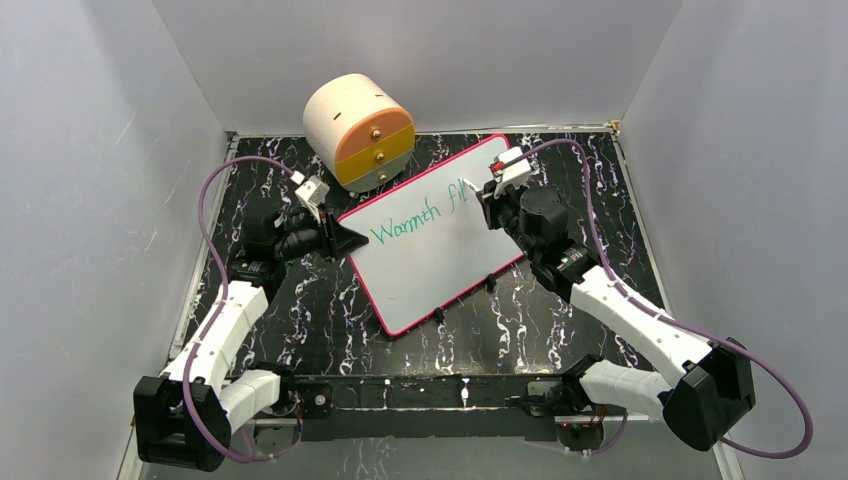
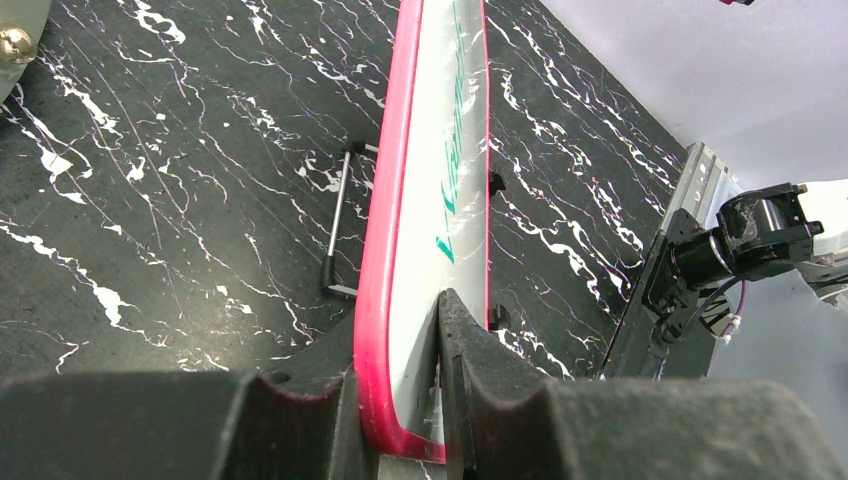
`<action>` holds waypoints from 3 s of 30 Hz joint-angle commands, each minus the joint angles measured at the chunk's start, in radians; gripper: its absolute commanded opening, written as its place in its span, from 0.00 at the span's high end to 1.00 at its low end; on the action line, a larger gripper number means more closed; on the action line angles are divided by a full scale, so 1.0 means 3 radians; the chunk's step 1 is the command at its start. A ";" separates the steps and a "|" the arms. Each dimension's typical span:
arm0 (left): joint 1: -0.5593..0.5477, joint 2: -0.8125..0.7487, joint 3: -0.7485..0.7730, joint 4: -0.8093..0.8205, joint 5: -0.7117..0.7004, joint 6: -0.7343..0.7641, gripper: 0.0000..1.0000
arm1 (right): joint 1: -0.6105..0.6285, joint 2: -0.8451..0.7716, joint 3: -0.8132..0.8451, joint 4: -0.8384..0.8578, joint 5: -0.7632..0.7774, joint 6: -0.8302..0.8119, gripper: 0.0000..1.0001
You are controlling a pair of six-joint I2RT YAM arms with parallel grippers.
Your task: Write a sentence on the whiteboard
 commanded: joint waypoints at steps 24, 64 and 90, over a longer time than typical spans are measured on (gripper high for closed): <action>-0.0095 0.0158 -0.0182 -0.0577 -0.0426 0.0633 1.00 | -0.0017 -0.0231 -0.0095 -0.0311 0.0049 0.0134 1.00; -0.0100 0.0143 -0.0189 -0.0585 -0.0431 0.0631 1.00 | -0.0048 -0.0177 -0.0024 0.0116 0.0193 0.0165 1.00; -0.0104 0.0148 -0.0190 -0.0586 -0.0413 0.0637 1.00 | -0.0109 -0.0052 0.0031 0.0220 -0.0054 0.0175 1.00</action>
